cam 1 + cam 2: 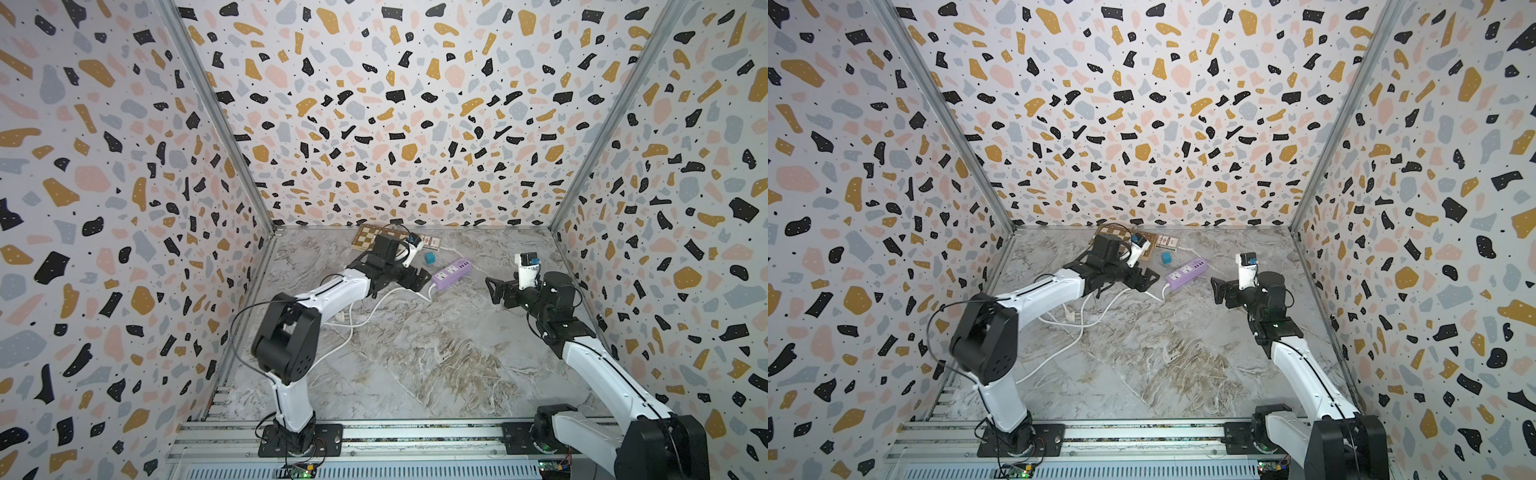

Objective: Wrap the cord around the power strip
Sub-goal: Pick up the power strip from the center of the board.

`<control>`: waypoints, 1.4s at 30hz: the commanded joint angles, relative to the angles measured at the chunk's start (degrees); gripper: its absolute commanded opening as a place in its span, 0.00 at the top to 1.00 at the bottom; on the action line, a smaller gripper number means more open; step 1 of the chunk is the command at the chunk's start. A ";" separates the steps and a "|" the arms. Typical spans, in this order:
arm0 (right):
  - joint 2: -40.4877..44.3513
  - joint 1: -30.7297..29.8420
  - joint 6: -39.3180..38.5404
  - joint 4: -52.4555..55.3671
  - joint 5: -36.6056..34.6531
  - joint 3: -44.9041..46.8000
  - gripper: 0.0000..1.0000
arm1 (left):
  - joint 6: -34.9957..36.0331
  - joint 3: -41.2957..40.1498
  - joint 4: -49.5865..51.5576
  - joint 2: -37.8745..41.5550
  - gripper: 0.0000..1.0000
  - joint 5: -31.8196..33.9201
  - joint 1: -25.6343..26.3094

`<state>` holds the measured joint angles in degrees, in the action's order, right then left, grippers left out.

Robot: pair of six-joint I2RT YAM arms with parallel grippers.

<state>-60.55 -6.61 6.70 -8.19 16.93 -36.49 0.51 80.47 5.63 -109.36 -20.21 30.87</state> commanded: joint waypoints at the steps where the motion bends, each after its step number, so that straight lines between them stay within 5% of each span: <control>1: 2.26 0.02 1.15 4.91 2.02 -1.33 0.03 | 0.83 7.47 2.86 -6.95 0.04 -3.57 1.37; 11: 0.23 0.19 -2.85 6.09 -0.89 -3.37 0.06 | 0.55 26.22 13.95 -23.45 0.05 -4.46 1.91; 27: 1.98 -0.06 -4.28 4.85 -2.14 -0.58 0.08 | 3.94 40.57 24.75 -33.81 0.20 -1.46 5.05; 34: 2.06 -1.32 -4.36 5.01 -0.87 -0.27 0.09 | 4.72 47.44 29.21 -37.19 0.54 -1.74 5.49; 42: 0.79 -5.29 -6.46 6.44 2.47 0.37 0.10 | 11.59 37.00 29.05 -24.07 0.77 -1.06 6.04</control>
<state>-59.79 -11.11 1.10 -3.14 17.10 -36.56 7.53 120.25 32.88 -141.56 -21.37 36.42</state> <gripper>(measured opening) 0.903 0.480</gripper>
